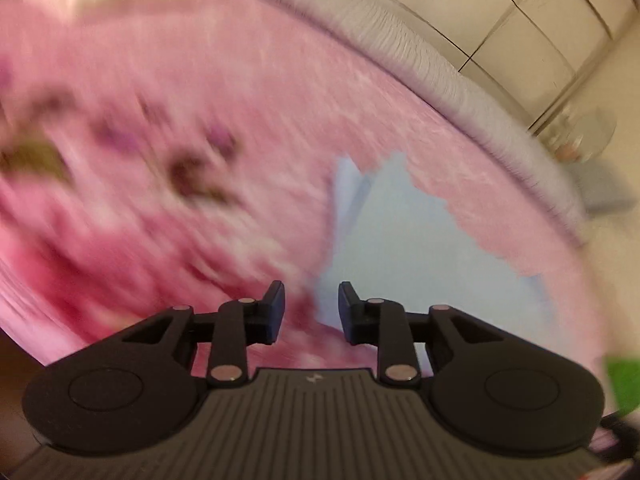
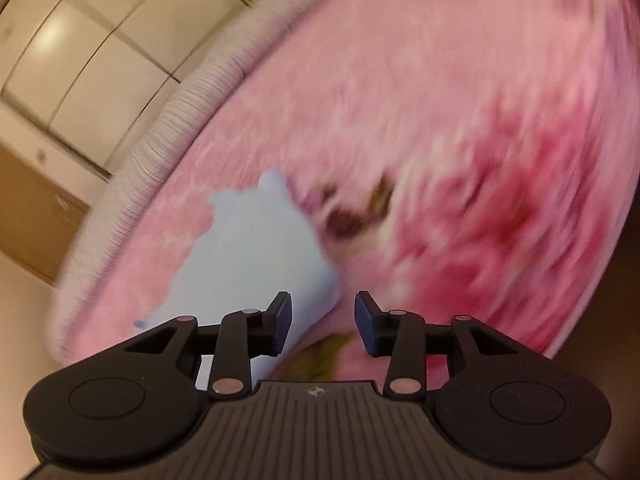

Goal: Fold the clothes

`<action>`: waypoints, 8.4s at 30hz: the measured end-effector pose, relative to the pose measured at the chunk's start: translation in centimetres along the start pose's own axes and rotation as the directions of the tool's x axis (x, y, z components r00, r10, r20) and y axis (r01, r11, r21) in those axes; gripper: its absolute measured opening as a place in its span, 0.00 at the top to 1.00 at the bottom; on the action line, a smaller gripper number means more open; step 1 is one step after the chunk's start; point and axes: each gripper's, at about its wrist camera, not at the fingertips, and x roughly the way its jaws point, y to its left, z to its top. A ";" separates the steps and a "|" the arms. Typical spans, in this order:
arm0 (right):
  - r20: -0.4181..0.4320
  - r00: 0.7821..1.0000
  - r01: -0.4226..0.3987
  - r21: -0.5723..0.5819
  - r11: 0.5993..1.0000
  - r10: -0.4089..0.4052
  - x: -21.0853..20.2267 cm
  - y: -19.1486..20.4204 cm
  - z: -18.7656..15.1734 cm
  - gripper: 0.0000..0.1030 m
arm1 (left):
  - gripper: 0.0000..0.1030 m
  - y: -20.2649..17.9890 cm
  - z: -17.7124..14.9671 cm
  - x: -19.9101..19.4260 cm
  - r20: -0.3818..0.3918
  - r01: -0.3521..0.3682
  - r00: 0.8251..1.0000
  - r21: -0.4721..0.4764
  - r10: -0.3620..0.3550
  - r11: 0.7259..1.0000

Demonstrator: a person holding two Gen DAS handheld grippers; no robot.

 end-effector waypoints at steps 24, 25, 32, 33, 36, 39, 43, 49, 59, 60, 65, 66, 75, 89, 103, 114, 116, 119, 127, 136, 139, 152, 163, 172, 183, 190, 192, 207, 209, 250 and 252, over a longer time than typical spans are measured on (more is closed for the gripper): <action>-0.238 0.954 -0.300 -0.687 0.662 0.184 5.1 9.4 -7.5 0.84 | 0.97 -9.7 -3.1 9.1 -0.245 0.398 0.915 0.439 -0.319 0.806; -0.241 0.950 -0.311 -0.665 0.679 0.199 4.9 8.8 -6.9 0.84 | 0.97 -9.2 -2.8 8.8 -0.241 0.402 0.914 0.433 -0.326 0.807; -0.216 0.958 -0.271 -0.459 0.846 0.189 5.3 4.5 -3.2 0.84 | 0.97 -6.9 -1.2 6.1 -0.168 0.259 0.963 0.354 -0.211 0.899; -0.204 0.961 -0.257 -0.421 0.870 0.185 5.1 3.8 -2.8 0.84 | 0.96 -6.6 -1.0 5.7 -0.158 0.238 0.968 0.342 -0.193 0.909; -0.166 0.980 -0.152 -0.280 0.948 0.109 4.3 1.8 -1.8 0.83 | 0.95 -5.6 -0.4 4.5 -0.131 0.173 0.982 0.302 -0.139 0.937; -0.140 0.989 0.010 -0.228 0.974 -0.043 2.8 1.6 -1.3 0.57 | 0.81 -4.7 0.3 3.3 -0.106 0.108 0.991 0.260 -0.083 0.959; -0.078 0.991 0.083 -0.271 0.959 -0.108 0.0 3.3 -1.3 0.42 | 0.64 -5.8 0.2 1.4 -0.104 0.054 0.994 0.274 -0.027 0.960; -0.169 0.981 0.037 -0.317 0.948 -0.095 -0.3 6.6 -3.2 0.26 | 0.48 -9.9 -2.2 -0.2 -0.143 0.064 0.990 0.373 -0.011 0.926; -0.212 0.977 -0.065 -0.229 0.971 0.016 -2.2 7.1 -5.1 0.25 | 0.48 -12.3 -3.5 -3.4 -0.120 0.157 0.986 0.429 -0.116 0.889; -0.215 0.976 -0.077 -0.202 0.976 0.033 -2.1 6.9 -4.9 0.25 | 0.48 -12.3 -3.5 -3.2 -0.125 0.162 0.985 0.427 -0.119 0.890; -0.202 0.962 -0.165 0.096 0.982 0.181 0.0 2.9 -4.1 0.26 | 0.50 -12.0 -3.3 -1.6 -0.151 0.185 0.979 0.407 -0.134 0.894; -0.191 0.960 -0.173 0.163 0.971 0.203 0.6 1.9 -4.1 0.27 | 0.52 -11.9 -3.2 -1.1 -0.157 0.192 0.978 0.401 -0.140 0.896; -0.053 0.966 -0.210 0.407 0.889 0.252 4.5 -2.8 -3.8 0.36 | 0.68 -13.1 -1.8 4.5 -0.221 0.310 0.945 0.373 -0.241 0.875; -0.019 0.982 -0.173 0.287 0.942 0.186 6.1 -0.9 -3.0 0.46 | 0.75 -19.2 -5.4 12.2 -0.302 0.339 0.934 0.580 -0.192 0.741; 0.135 0.989 0.038 -0.647 0.761 0.065 3.1 17.8 -7.6 0.87 | 0.76 -3.8 2.5 4.6 -0.157 0.311 0.943 0.100 -0.294 0.945; -0.187 0.978 -0.206 -0.941 0.268 0.095 6.7 26.2 -22.2 0.70 | 0.70 0.8 2.2 3.3 -0.150 0.395 0.898 -0.135 -0.413 0.909; -0.196 0.973 -0.222 -0.939 0.262 0.121 6.2 26.2 -21.9 0.48 | 0.65 0.6 1.7 3.5 -0.156 0.411 0.887 -0.162 -0.434 0.897; -0.234 0.951 -0.290 -0.900 0.326 0.201 4.2 25.1 -19.8 0.32 | 0.56 0.0 1.3 4.4 -0.163 0.422 0.872 -0.225 -0.461 0.878; -0.166 0.963 -0.265 -0.440 0.858 0.212 5.0 17.5 -8.9 0.35 | 0.42 -2.9 0.9 8.7 -0.215 0.414 0.852 -0.282 -0.478 0.865; -0.291 0.915 -0.226 0.202 0.953 0.279 11.4 8.5 -7.2 0.72 | 0.44 -5.4 1.0 12.6 -0.241 0.445 0.820 -0.301 -0.519 0.843; -0.309 0.907 -0.238 0.185 0.953 0.287 12.3 9.3 -7.2 0.72 | 0.73 -6.1 1.4 13.4 -0.253 0.445 0.824 -0.266 -0.508 0.855; -0.360 0.917 -0.299 -0.334 0.894 0.172 10.0 18.9 -10.3 0.75 | 0.93 0.7 4.5 7.1 -0.076 0.480 0.872 -0.054 -0.483 0.875; -0.352 0.928 -0.308 -0.545 0.779 0.121 9.9 21.0 -12.1 0.74 | 0.88 2.4 3.0 9.4 -0.120 0.396 0.910 -0.030 -0.396 0.918; -0.314 0.932 -0.308 -0.417 0.855 0.183 6.3 18.1 -9.6 0.61 | 0.79 -0.4 3.8 2.9 -0.044 0.242 0.970 0.118 -0.238 0.963; -0.327 0.936 -0.295 -0.533 0.793 0.128 6.0 19.5 -14.3 0.63 | 0.90 -3.0 0.6 4.2 -0.137 0.247 0.966 0.250 -0.218 0.936; -0.305 0.941 -0.302 -0.569 0.765 0.144 4.5 20.1 -14.0 0.62 | 0.79 -3.1 1.3 2.5 -0.121 0.235 0.970 0.243 -0.211 0.941; -0.286 0.944 -0.303 -0.568 0.765 0.162 4.0 19.0 -12.8 0.61 | 0.67 -2.4 1.2 1.0 -0.122 0.246 0.967 0.219 -0.224 0.944; -0.291 0.941 -0.326 -0.646 0.690 0.172 3.8 18.2 -14.1 0.57 | 0.84 2.8 0.2 4.0 -0.065 0.310 0.939 -0.263 -0.337 0.914; -0.312 0.929 -0.360 -0.632 0.687 0.199 4.0 18.5 -14.2 0.68 | 0.85 2.0 0.8 3.0 -0.025 0.317 0.945 -0.170 -0.325 0.933; -0.285 0.958 -0.153 -0.571 0.806 -0.020 -1.8 18.5 -12.5 0.13 | 0.23 -10.1 -2.7 -4.4 -0.100 0.034 0.995 0.392 0.005 0.919; -0.277 0.960 -0.147 -0.578 0.803 -0.024 -2.6 18.5 -12.6 0.13 | 0.21 -10.5 -3.3 -5.3 -0.095 0.035 0.995 0.401 0.003 0.915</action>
